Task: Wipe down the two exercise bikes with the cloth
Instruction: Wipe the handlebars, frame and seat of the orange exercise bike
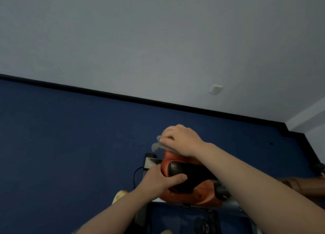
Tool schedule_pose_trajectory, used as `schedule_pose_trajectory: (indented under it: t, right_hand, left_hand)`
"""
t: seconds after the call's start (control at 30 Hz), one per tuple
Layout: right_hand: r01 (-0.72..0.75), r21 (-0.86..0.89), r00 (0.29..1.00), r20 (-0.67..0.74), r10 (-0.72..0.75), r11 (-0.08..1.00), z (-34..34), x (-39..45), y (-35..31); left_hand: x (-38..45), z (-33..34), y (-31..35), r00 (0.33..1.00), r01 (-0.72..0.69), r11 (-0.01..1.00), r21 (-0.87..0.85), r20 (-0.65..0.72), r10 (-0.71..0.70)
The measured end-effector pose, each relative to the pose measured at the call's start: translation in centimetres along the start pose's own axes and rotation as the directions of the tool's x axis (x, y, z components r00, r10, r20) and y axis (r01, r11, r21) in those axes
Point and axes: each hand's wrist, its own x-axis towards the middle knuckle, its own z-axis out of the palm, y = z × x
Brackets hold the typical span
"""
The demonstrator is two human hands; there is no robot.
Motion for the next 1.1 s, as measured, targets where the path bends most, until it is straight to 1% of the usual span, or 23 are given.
schedule_pose_trajectory:
  t: [0.07,0.1,0.13,0.17,0.2,0.23,0.3,0.33,0.4,0.43,0.47,0.5,0.57,0.6,0.63,0.7,0.77,0.8,0.87,0.93,1.0,1.03,1.1]
  right_hand:
    - [0.177,-0.138,0.983,-0.029,-0.183,0.974,1.5,-1.0,-0.6]
    - [0.258,-0.147,0.965,-0.011,-0.262,0.955,1.7,-1.6,-0.5]
    - [0.282,-0.128,0.959,0.006,-0.284,0.951,1.4,-1.7,-0.1]
    - [0.253,-0.102,0.967,0.003,-0.254,0.962,0.9,-1.4,0.4]
    - [0.172,-0.068,0.985,-0.009,-0.173,0.983,0.5,-0.8,0.5]
    - [0.044,-0.018,0.999,-0.032,-0.044,0.999,0.3,-0.2,0.6]
    - [-0.203,0.069,0.975,-0.083,0.208,0.977,0.6,0.5,-0.4]
    - [-0.208,0.009,0.968,-0.140,0.207,0.978,1.2,0.3,-0.9]
    - [-0.022,-0.148,0.973,-0.231,-0.013,0.989,2.8,-1.3,-1.4]
    - [0.061,-0.157,0.973,-0.212,-0.094,0.986,2.9,-2.0,-0.9]
    - [0.083,-0.098,0.978,-0.182,-0.100,0.992,2.5,-2.2,-0.3]
    - [0.015,0.021,0.988,-0.157,-0.012,1.000,1.8,-2.0,0.5]
    - [-0.260,0.237,0.955,-0.079,0.285,0.936,1.2,-0.9,1.7]
    - [-0.360,0.264,0.921,-0.054,0.387,0.895,1.3,-0.6,1.9]
    - [-0.393,0.231,0.907,-0.059,0.416,0.890,1.5,-0.6,1.7]
    - [-0.272,0.090,0.952,-0.120,0.282,0.958,2.4,-1.6,1.3]
    - [-0.060,0.088,0.994,-0.082,0.067,0.994,2.0,-2.3,1.7]
    - [-0.038,0.159,0.999,-0.025,0.042,0.987,1.2,-2.2,2.5]
    - [-0.165,0.292,0.986,0.071,0.150,0.942,0.2,-1.3,3.6]
    - [-0.261,0.174,0.965,0.072,0.252,0.949,0.5,-0.9,3.4]
    - [-0.204,-0.016,0.978,-0.039,0.204,0.979,1.8,-1.5,2.0]
    - [-0.129,-0.045,0.989,-0.078,0.125,0.991,2.4,-2.1,1.3]
    - [-0.002,-0.004,0.996,-0.091,0.001,1.000,2.3,-2.6,1.2]
  left_hand:
    - [0.0,0.0,-0.1,0.999,-0.020,1.000,0.011,-0.026,0.020]
    - [0.1,0.1,-0.1,0.999,-0.041,0.999,0.008,-0.034,0.041]
    - [0.1,0.1,-0.1,0.998,-0.054,0.999,-0.008,-0.033,0.053]
    - [0.2,0.1,-0.1,0.998,-0.056,0.998,-0.027,-0.032,0.055]
    - [0.2,0.0,-0.1,0.999,-0.046,0.998,-0.039,-0.025,0.045]
    - [0.2,0.0,-0.1,0.999,-0.030,0.999,-0.045,-0.012,0.030]
    - [0.2,0.0,-0.2,1.000,-0.008,0.998,-0.059,0.001,0.008]
    - [0.2,0.0,-0.3,1.000,-0.004,0.998,-0.056,0.003,0.004]
    - [0.2,0.0,-0.3,1.000,-0.016,0.999,-0.035,0.002,0.016]
    - [0.2,0.0,-0.3,1.000,-0.022,0.999,-0.034,0.002,0.022]
    - [0.3,-0.1,-0.2,1.000,-0.019,0.999,-0.039,0.006,0.019]
    - [0.3,-0.1,0.0,1.000,-0.010,0.999,-0.043,0.009,0.010]
    - [0.2,-0.1,0.1,1.000,-0.005,0.999,-0.040,0.022,0.005]
    - [0.2,-0.1,0.0,1.000,-0.008,0.999,-0.036,0.025,0.009]
    - [0.2,-0.1,0.0,1.000,-0.009,0.999,-0.034,0.024,0.010]
    - [0.2,0.0,-0.3,1.000,-0.015,0.999,-0.050,0.025,0.016]
    - [0.3,-0.1,-0.4,1.000,-0.006,0.998,-0.055,0.031,0.008]
    - [0.4,-0.1,-0.4,0.999,0.003,0.998,-0.055,0.035,-0.001]
    - [0.4,-0.2,-0.4,0.999,0.010,0.998,-0.069,0.048,-0.007]
    - [0.4,-0.2,-0.3,0.998,0.012,0.997,-0.073,0.059,-0.008]
    - [0.4,-0.2,-0.3,0.998,0.015,0.998,-0.058,0.054,-0.012]
    - [0.5,-0.2,-0.4,0.999,0.012,0.999,-0.045,0.044,-0.010]
    - [0.7,-0.3,-0.3,0.999,0.010,1.000,-0.029,0.038,-0.009]
